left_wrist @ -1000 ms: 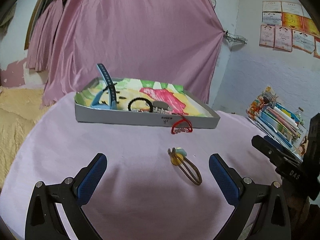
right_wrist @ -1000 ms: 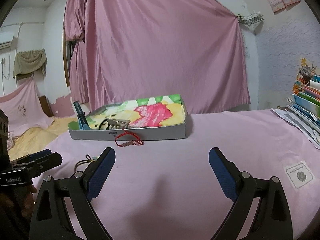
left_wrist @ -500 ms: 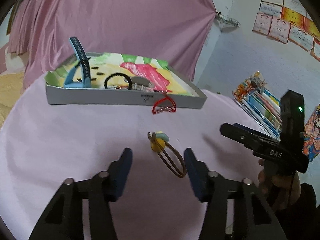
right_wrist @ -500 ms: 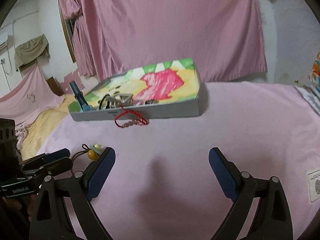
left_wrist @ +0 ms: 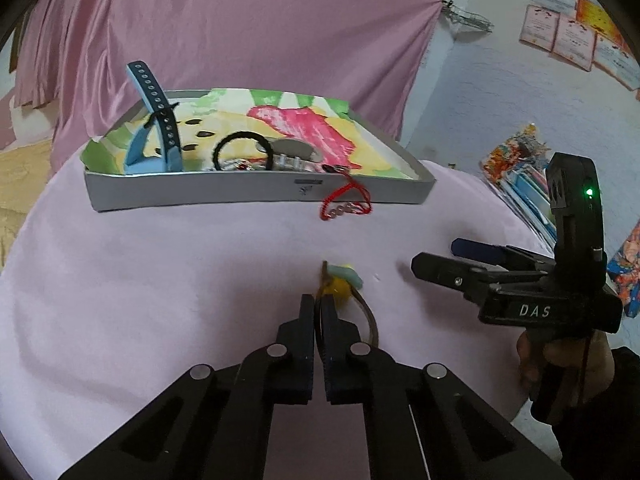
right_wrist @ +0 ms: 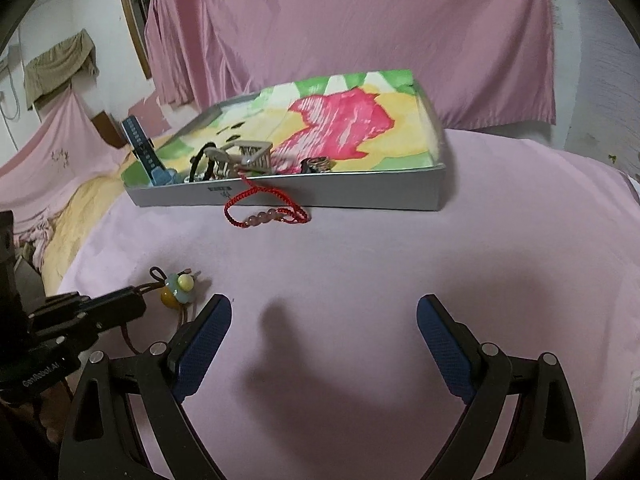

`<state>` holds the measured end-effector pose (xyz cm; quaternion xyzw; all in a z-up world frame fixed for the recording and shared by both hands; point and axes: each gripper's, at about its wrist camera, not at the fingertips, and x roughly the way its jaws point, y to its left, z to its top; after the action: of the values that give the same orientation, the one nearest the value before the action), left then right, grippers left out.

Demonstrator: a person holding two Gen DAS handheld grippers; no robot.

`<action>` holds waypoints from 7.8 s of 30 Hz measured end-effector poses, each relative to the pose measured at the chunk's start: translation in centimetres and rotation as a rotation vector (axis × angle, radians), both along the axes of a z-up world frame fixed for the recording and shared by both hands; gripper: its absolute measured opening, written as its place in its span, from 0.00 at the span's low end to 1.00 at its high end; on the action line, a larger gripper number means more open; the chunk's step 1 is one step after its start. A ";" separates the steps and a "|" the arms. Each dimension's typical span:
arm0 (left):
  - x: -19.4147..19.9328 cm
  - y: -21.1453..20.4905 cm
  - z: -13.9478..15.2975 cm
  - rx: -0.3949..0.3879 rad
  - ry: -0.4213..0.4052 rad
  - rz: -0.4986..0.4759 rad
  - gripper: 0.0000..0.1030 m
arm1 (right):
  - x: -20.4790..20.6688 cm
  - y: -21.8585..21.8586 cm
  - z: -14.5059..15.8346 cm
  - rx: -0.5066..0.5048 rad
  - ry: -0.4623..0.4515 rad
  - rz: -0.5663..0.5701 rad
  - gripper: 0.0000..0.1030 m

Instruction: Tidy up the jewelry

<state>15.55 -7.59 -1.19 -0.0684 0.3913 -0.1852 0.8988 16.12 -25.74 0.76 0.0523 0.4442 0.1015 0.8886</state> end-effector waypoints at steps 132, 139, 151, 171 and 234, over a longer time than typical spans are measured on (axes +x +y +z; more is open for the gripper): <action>7.2 3.1 6.4 -0.061 -0.319 0.224 0.93 | 2.3 0.0 6.4 0.063 -0.391 -0.143 0.68; 3.6 3.8 7.3 -0.039 -0.374 0.243 0.99 | -1.5 0.1 8.0 0.055 -0.476 -0.156 0.81; -2.1 4.0 8.0 0.017 -0.487 0.261 1.00 | -7.7 0.7 8.8 0.027 -0.578 -0.181 0.90; -10.1 5.8 6.1 0.065 -0.516 0.289 1.00 | -16.7 2.4 7.5 -0.011 -0.628 -0.191 0.91; -12.7 7.4 3.1 0.079 -0.475 0.321 1.00 | -20.3 2.9 5.2 -0.025 -0.587 -0.225 0.92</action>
<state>2.81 -0.20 1.93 -0.0492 0.1611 -0.0362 0.9851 -4.21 -22.87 5.99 0.0587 0.1615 0.0076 0.9851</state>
